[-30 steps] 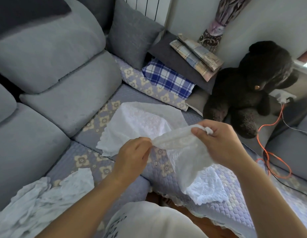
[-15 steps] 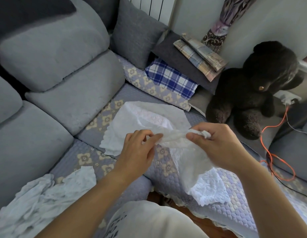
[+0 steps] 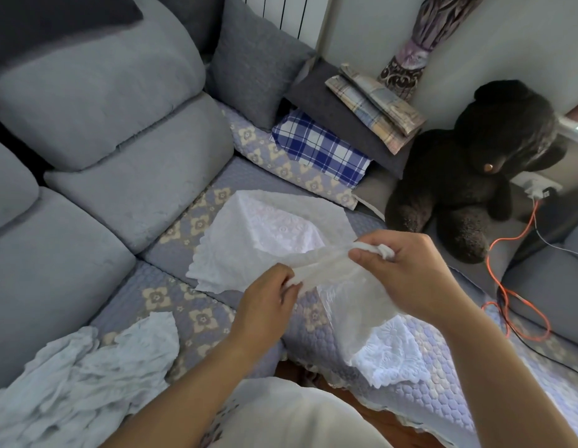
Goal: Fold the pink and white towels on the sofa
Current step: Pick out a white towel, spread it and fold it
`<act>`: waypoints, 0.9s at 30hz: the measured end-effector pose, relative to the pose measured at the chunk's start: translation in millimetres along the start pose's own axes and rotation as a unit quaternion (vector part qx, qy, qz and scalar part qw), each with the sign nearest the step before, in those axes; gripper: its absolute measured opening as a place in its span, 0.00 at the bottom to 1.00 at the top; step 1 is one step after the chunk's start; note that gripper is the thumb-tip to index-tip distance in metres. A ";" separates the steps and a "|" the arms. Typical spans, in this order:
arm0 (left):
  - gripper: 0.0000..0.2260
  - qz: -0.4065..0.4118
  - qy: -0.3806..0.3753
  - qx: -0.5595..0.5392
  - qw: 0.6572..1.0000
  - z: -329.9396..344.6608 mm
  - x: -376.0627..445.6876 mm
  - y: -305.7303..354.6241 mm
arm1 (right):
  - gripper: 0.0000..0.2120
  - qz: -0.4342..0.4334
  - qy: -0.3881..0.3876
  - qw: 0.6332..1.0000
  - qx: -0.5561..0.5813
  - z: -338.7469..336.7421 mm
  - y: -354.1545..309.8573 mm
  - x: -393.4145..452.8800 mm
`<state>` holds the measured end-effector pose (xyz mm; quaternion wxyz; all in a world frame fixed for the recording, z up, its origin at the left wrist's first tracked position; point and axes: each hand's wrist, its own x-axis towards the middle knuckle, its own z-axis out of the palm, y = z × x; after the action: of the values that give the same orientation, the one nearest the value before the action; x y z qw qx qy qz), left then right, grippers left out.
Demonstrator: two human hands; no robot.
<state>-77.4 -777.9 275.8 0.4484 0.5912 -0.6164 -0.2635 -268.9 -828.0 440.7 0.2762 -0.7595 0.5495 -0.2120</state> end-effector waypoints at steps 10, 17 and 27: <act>0.14 -0.008 0.034 0.074 0.997 -16.7 -18.4 -44.5 | 0.05 -0.013 0.015 0.999 0.038 -0.9 0.0 -6.4; 0.25 0.039 -0.056 0.261 0.963 -7.3 18.9 -25.3 | 0.07 -0.054 -0.010 0.998 0.036 6.4 -11.5 -7.3; 0.13 0.120 0.030 0.310 0.943 -41.6 18.4 -42.2 | 0.05 0.025 0.052 0.998 0.040 -4.2 1.6 -9.4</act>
<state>-18.8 -794.0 263.2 0.2902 0.6302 -0.7200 0.0143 -275.5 -820.2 442.6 0.2828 -0.7217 0.5730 -0.2661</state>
